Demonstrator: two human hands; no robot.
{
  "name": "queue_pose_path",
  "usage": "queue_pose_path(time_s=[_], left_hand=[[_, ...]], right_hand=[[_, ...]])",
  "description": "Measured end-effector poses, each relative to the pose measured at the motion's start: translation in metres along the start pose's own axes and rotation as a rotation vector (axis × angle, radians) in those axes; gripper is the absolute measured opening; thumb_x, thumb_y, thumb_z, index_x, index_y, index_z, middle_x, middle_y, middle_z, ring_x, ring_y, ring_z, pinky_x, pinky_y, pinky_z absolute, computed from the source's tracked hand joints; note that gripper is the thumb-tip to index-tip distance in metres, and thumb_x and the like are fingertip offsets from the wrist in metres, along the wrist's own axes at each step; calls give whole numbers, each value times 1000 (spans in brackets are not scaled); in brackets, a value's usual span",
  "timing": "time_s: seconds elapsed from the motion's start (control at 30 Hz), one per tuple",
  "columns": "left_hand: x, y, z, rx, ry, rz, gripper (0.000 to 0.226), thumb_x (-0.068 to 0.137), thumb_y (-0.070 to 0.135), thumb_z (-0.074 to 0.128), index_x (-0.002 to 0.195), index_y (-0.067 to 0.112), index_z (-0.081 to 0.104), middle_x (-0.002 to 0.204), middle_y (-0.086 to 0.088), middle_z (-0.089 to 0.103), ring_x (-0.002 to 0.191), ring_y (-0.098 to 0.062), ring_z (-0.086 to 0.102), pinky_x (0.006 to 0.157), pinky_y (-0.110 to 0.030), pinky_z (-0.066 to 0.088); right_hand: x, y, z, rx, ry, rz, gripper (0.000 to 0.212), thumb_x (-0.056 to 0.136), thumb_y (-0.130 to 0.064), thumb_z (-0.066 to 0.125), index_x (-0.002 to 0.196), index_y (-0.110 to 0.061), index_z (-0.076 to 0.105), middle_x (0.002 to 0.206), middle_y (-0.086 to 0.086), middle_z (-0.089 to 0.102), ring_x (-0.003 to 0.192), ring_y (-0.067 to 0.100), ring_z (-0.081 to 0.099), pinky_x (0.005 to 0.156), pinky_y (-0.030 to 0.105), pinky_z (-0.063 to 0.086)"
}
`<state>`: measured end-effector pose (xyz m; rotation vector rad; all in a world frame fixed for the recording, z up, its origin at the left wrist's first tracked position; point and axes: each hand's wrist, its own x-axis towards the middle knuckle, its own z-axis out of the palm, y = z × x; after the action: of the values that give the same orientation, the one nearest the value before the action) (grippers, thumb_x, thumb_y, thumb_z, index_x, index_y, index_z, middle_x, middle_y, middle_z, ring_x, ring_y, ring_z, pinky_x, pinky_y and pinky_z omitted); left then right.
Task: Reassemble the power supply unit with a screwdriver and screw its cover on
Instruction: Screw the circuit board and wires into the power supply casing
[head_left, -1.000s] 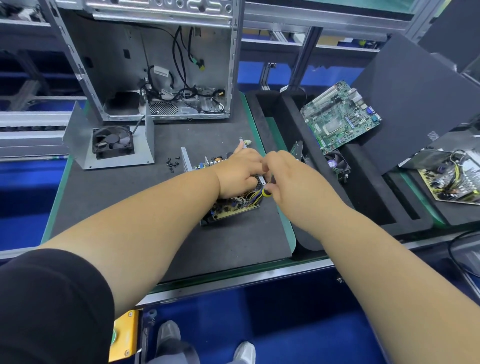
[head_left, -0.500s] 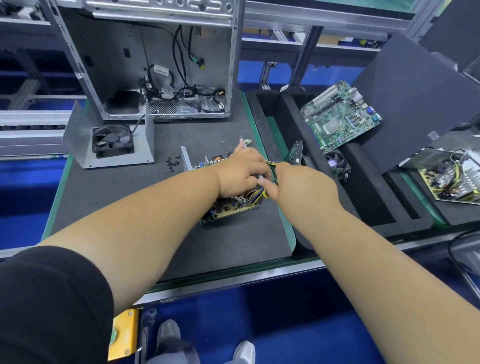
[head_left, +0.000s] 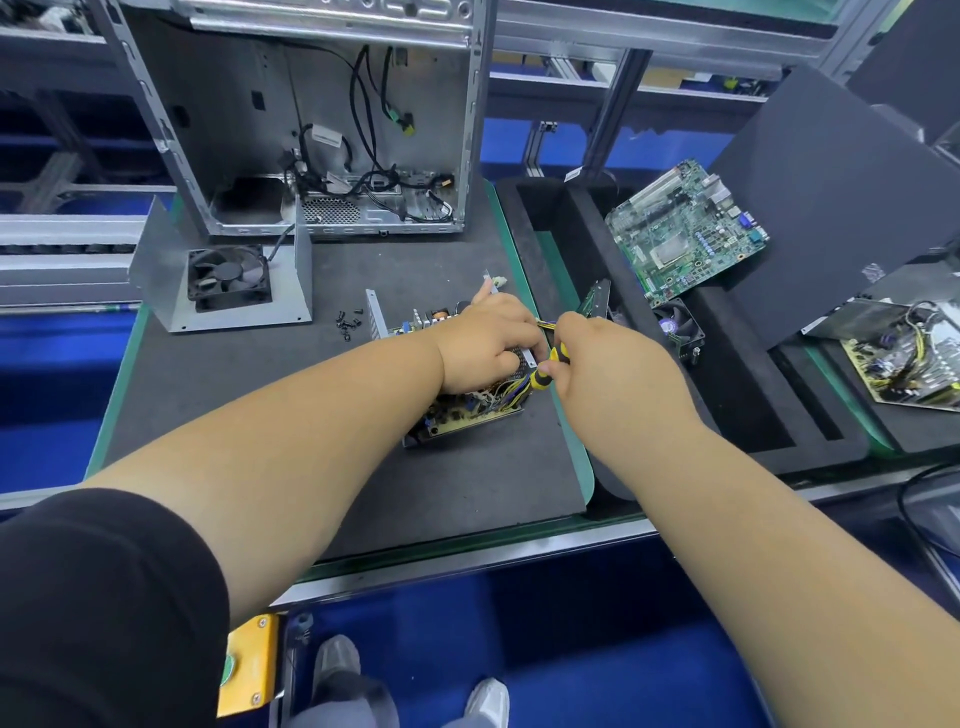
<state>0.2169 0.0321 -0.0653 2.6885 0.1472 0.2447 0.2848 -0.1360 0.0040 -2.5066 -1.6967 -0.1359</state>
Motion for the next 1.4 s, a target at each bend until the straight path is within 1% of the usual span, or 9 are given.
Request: queue_pose_path(time_s=[0.43, 0.67, 0.83, 0.93, 1.03, 1.17, 1.27, 1.33, 1.4], left_hand=[[-1, 2, -3, 9, -39, -21, 40, 82, -5, 45, 111, 12, 66, 108, -5, 56, 113, -23, 39, 117, -55, -14], [-2, 5, -5, 19, -67, -33, 43, 81, -5, 44, 115, 12, 66, 113, -5, 56, 117, -24, 38, 117, -54, -13], [-2, 3, -3, 18, -76, -21, 42, 80, -5, 45, 112, 12, 66, 113, -6, 58, 117, -25, 40, 117, -56, -12], [-3, 2, -2, 22, -79, -11, 44, 80, -5, 46, 115, 13, 67, 115, -6, 59, 120, -25, 40, 117, -56, -11], [-3, 3, -8, 3, -133, -12, 53, 81, -4, 47, 127, 17, 63, 137, -3, 54, 142, -25, 27, 118, -54, -13], [-9, 1, -28, -26, -170, -78, 74, 85, 0, 46, 152, 24, 29, 161, -1, 23, 151, -20, 3, 122, -42, -6], [-31, -15, -53, -3, -69, -198, 67, 88, 2, 44, 150, 25, 34, 157, 0, 32, 149, -19, 15, 123, -38, 4], [-51, -29, -69, 37, -13, -305, 58, 89, 4, 45, 143, 24, 46, 149, 1, 42, 142, -21, 28, 120, -39, 17], [-72, -39, -81, 61, 20, -402, 54, 86, 3, 47, 136, 22, 53, 142, 2, 48, 136, -21, 36, 116, -40, 26]], right_hand=[[4, -9, -1, -75, -31, 97, 21, 101, -29, 48, 91, -21, 32, 102, 5, 62, 93, 29, 61, 62, 31, 29], [4, -9, -1, -44, 5, 128, 22, 101, -32, 48, 90, -19, 35, 93, 4, 58, 75, 25, 45, 60, 31, 28], [5, -11, 4, -34, 34, 101, 21, 99, -32, 50, 91, -21, 34, 90, 3, 58, 83, 30, 58, 57, 31, 25], [-1, -6, 6, 122, 32, 96, 27, 95, -31, 55, 86, -20, 32, 70, -8, 42, 70, 26, 44, 49, 31, 21], [-10, 6, 3, 340, 54, 115, 22, 89, -27, 59, 83, -15, 41, 70, -2, 51, 70, 27, 50, 55, 38, 38], [-14, 23, -13, 758, 201, 217, 10, 85, -19, 65, 85, -21, 55, 74, -5, 59, 64, 8, 55, 61, 27, 46], [0, 35, -25, 1048, 312, 214, 6, 91, -19, 63, 88, -17, 59, 90, 5, 60, 70, 3, 64, 65, 12, 46], [14, 39, -29, 1166, 316, 262, 8, 93, -25, 56, 86, -23, 54, 92, 17, 59, 73, 12, 64, 65, 18, 47], [30, 39, -28, 1242, 251, 310, 3, 89, -29, 49, 87, -28, 51, 89, 10, 64, 76, 16, 61, 62, 26, 45]])
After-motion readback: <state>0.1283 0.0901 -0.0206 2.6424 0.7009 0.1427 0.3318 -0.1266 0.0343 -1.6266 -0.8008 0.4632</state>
